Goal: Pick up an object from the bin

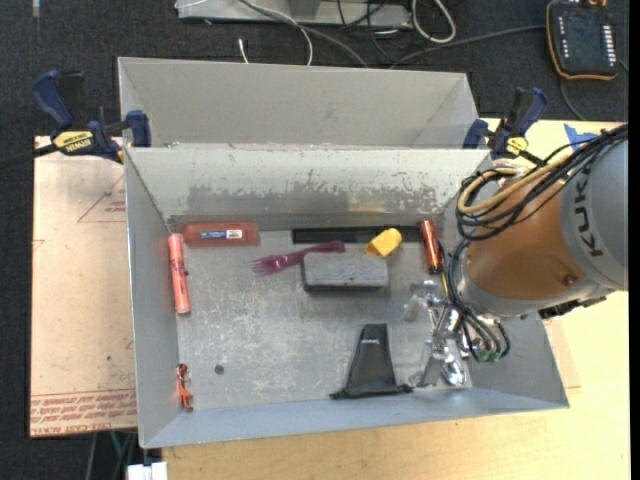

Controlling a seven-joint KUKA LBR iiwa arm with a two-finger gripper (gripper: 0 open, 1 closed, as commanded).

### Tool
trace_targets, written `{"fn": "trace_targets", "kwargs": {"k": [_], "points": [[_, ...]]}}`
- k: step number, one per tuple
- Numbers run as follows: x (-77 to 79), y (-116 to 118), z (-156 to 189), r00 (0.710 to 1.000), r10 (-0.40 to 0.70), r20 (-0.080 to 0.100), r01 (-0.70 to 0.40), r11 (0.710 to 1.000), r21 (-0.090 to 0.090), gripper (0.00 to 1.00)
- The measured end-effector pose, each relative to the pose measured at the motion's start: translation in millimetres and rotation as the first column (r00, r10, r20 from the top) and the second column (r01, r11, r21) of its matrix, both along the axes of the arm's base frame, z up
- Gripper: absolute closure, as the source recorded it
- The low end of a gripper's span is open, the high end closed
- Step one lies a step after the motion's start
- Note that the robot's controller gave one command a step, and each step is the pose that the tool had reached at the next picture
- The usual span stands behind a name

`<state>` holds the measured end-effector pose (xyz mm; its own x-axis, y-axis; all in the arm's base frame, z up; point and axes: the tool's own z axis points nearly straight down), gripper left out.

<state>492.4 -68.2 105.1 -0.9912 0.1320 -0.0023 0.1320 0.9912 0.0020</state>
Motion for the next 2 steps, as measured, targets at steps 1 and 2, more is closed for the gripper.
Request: {"fn": "trace_targets", "kwargs": {"k": [1,2], "points": [[14.3,-9,-16,0.979,-0.204,0.006,0.204,0.979,0.001,0.0],[0.2,40,-32,0.998,0.061,0.004,-0.061,0.998,0.001,0.0]]}}
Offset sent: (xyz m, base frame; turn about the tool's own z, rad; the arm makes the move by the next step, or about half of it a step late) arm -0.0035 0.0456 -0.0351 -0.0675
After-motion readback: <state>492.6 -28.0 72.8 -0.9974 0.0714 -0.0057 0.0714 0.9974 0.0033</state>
